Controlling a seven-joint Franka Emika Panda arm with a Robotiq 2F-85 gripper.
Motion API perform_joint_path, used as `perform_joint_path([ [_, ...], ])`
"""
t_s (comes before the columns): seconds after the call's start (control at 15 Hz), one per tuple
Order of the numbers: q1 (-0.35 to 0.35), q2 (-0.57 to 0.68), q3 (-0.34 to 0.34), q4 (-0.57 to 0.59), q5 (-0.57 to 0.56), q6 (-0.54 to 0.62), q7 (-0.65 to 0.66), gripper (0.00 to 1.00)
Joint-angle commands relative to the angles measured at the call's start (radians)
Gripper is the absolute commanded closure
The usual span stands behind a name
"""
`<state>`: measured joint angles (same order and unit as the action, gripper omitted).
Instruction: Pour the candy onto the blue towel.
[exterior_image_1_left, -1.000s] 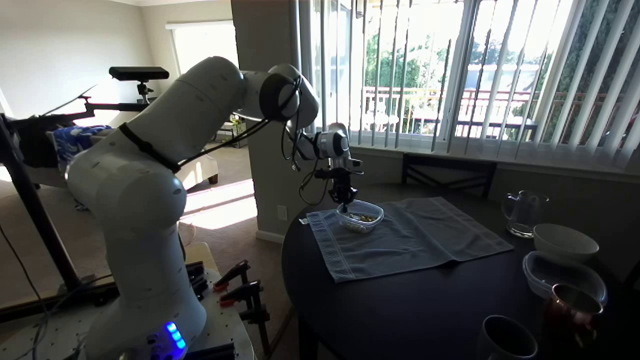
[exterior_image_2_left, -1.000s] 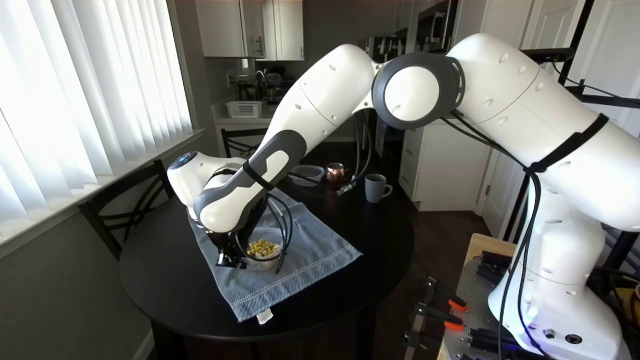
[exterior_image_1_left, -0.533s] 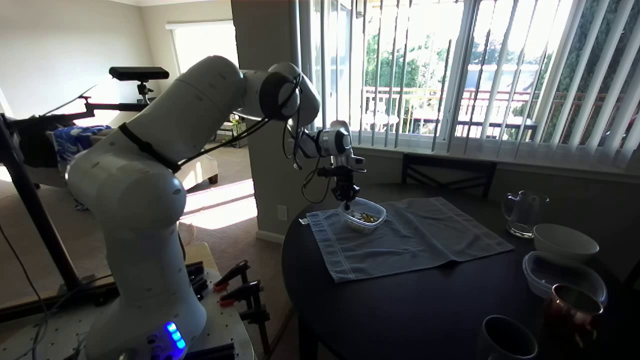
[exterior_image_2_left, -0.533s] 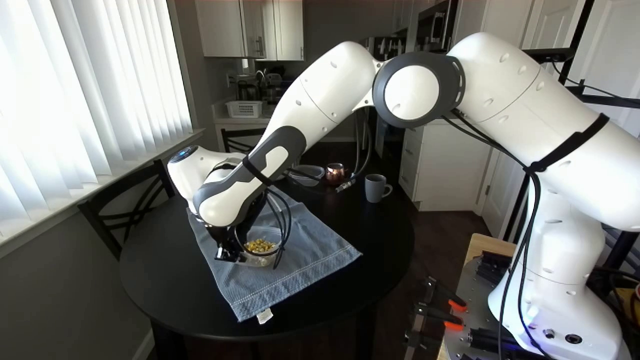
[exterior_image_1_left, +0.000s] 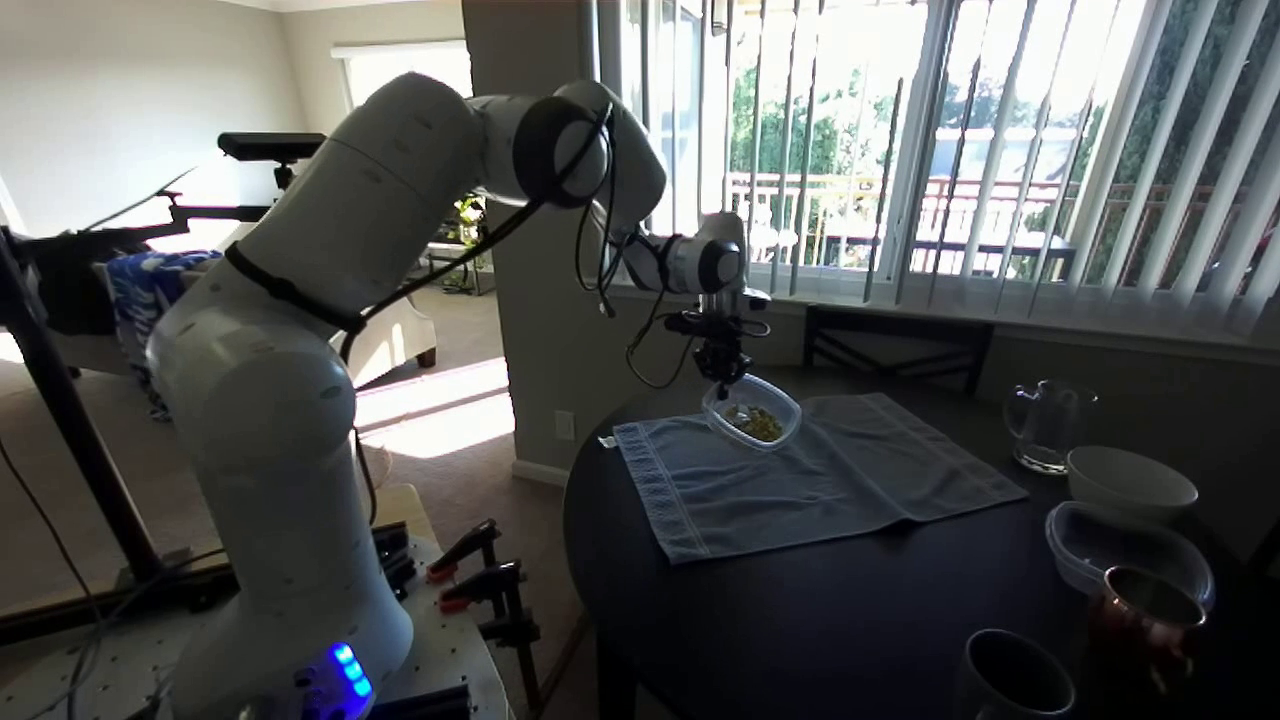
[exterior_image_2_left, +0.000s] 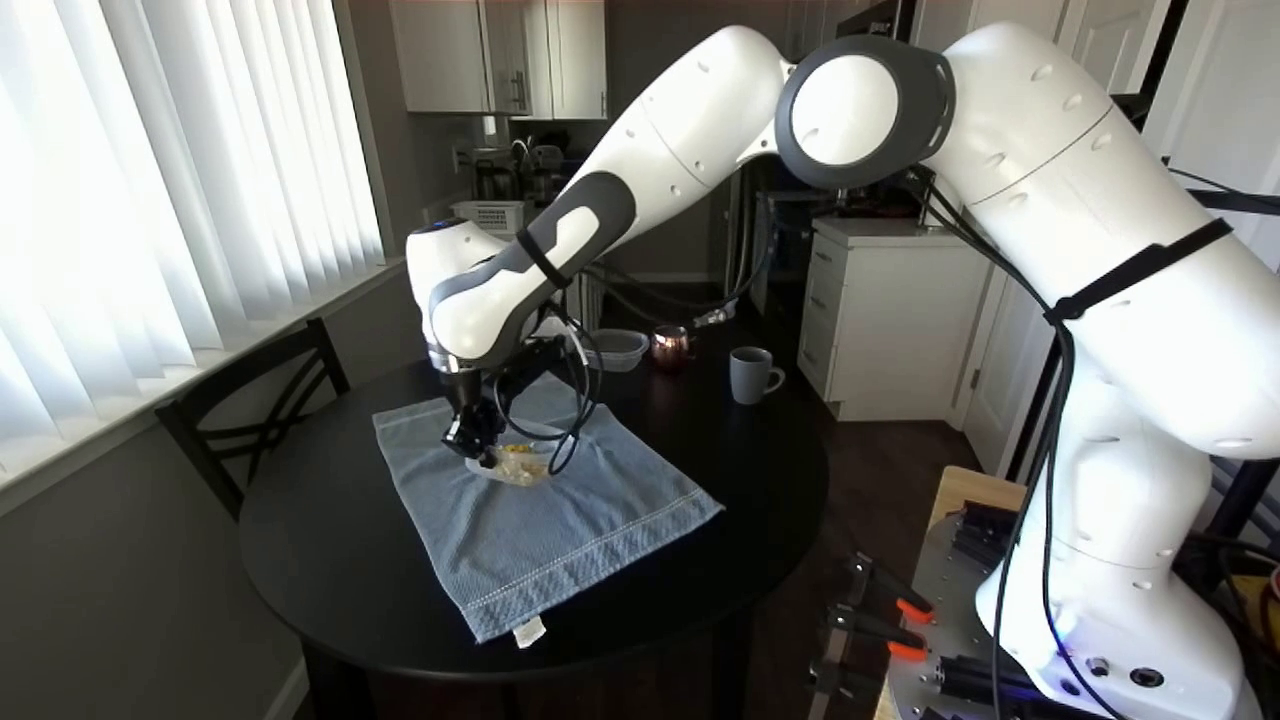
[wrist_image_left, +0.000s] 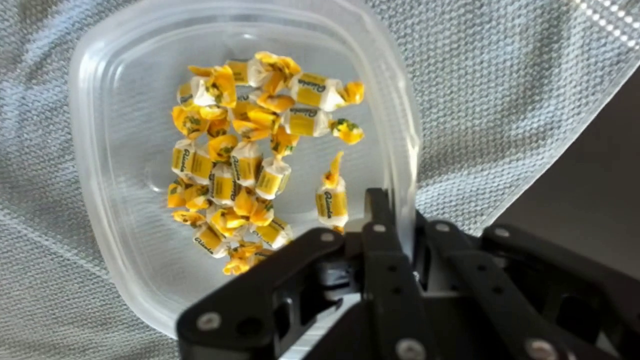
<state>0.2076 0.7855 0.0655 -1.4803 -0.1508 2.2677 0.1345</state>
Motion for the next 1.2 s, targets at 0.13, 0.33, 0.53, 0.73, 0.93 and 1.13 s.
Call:
perform_joint_path([
  [0.13,-0.217,-0.155,0.111,-0.222,0.219,0.137,-0.288,0.98],
  [0.33,-0.280,-0.223,0.150,-0.286,0.271,0.153,-0.434,0.98],
  [0.53,-0.355,-0.276,0.211,-0.327,0.366,0.152,-0.617,0.98],
  [0.73,-0.475,-0.277,0.316,-0.333,0.496,0.135,-0.831,0.98],
  [0.93,-0.582,-0.240,0.401,-0.320,0.642,0.088,-1.037,0.98],
  [1.13,-0.564,-0.204,0.363,-0.295,0.793,-0.021,-1.224,0.99],
])
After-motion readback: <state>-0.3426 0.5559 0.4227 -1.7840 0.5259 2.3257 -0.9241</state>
